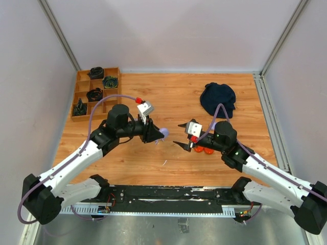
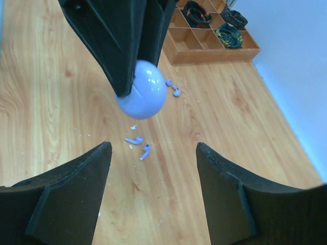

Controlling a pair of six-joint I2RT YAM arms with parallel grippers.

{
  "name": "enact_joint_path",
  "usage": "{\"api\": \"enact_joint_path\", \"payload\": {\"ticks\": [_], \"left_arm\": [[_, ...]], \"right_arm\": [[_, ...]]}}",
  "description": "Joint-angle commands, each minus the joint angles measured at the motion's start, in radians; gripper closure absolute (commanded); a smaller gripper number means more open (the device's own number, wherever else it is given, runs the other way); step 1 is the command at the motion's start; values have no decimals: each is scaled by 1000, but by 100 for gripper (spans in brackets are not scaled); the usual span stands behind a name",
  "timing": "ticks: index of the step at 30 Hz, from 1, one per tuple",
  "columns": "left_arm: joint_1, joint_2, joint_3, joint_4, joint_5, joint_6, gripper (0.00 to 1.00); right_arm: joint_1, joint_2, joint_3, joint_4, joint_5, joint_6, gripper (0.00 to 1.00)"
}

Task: Insert the wireless bluetooth earbuds into the charging case
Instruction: Pick up the charging case at the center of the board.

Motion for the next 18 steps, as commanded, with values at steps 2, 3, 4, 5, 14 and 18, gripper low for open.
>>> {"api": "enact_joint_path", "payload": {"ticks": [2,3,4,5,14,18], "left_arm": [[-8,-79,6,86,74,145,84],[-10,-89,6,90,89,168,84],[-13,-100,6,93,104,189,84],[-16,-108,6,95,117,211,84],[-42,-106,51,38,190,371,82],[-52,-94,64,42,203,373,81]], "right_arm": [[-56,-12,-77,271,-189,269,34],[-58,-6,-87,306,-198,295,35],[-60,3,-96,340,-206,315,35],[-61,13,-103,370,-211,337,36],[-62,98,-151,647,-249,475,45],[-61,115,-158,689,-265,483,50]]}}
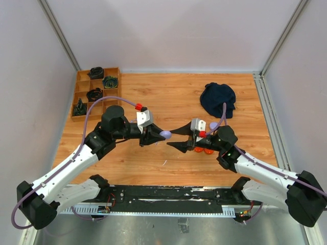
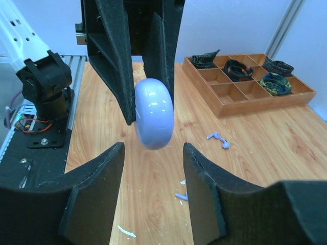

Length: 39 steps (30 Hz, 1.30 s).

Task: Insert the wireless bluetooth earbuds into the charging case
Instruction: Pick up the charging case at the center of the board.

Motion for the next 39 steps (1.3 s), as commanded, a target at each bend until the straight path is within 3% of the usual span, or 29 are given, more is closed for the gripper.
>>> {"api": "enact_joint_path", "payload": {"ticks": [1,14,21,31,39], "left_arm": [[-17,5,42,13,45,44,81],[-39,21,42,16,86,49,80],[-40,10,39,-15,94,70,73],[-40,4,42,-62,89,79,56],[-40,-13,38,-65,49,66,55]], "right_arm": [[-15,14,-9,144,-44,48,51],[-14,63,-11,202,-87,60,71],[-14,57,-18,202,-96,54,93],[-16,32,-20,158,-98,26,99],[-18,22,-25,145,-92,19,99]]}}
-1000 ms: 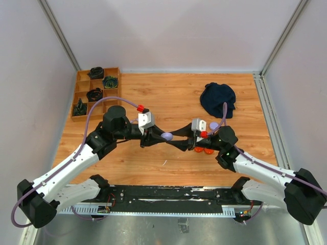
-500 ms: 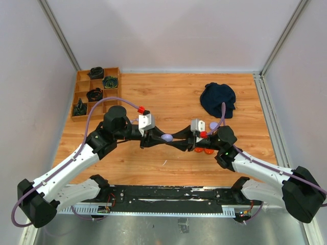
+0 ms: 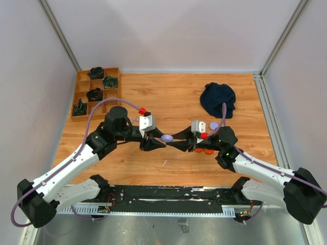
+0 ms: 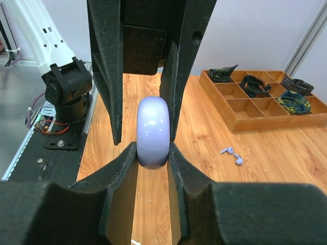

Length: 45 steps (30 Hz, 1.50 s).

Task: Insert the wireless bluetooth earbuds into the charging case
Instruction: Pick up the charging case at the center of the board.

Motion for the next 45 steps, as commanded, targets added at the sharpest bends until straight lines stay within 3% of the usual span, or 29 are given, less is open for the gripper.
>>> {"api": "enact_joint_path", "payload": {"ticks": [1,9,13,18,24,45], "left_arm": [[-9,-31,27,0,-23,-12,55],[-8,-43,22,32,-56,-42,61],[-8,-44,16,38,-59,-44,74],[-8,-32,13,45,-42,-40,90],[-8,-17,13,63,-12,-49,91],[-8,-17,-15,119,-22,-90,89]], "right_arm": [[-18,-21,-11,14,4,-27,99],[-18,-18,-13,5,-7,-27,99],[-19,-18,-13,7,-11,-26,98],[-18,-5,-6,31,-21,-11,85],[-18,21,2,66,-35,10,77],[-18,72,6,159,-38,66,70]]}}
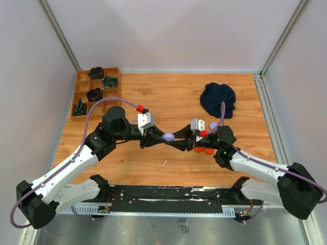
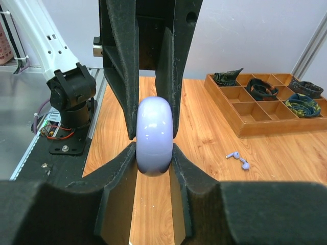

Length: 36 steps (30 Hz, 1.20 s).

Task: Insert the wireless bluetooth earbuds into the charging case
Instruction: Pick up the charging case at the center of the board, then open the charging case.

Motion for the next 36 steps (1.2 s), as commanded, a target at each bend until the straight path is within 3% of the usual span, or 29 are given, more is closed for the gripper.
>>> {"api": "enact_joint_path", "payload": {"ticks": [1,7,11,17,27,36], "left_arm": [[-9,-1,-11,66,25,-22,89],[-9,-8,-14,67,19,-25,75],[-9,-8,-13,64,7,-28,59],[-9,-9,-5,82,-35,-59,43],[-9,1,28,88,-186,-138,36],[-9,-1,53,91,-215,-184,32]], "right_arm": [[-3,8,9,54,-5,10,72],[-3,-3,1,44,5,4,87],[-4,-17,1,23,6,-8,90],[-4,-23,-1,9,1,-20,91],[-3,-23,-12,2,-17,-34,92],[-4,-43,-26,-54,-18,-80,93]]}}
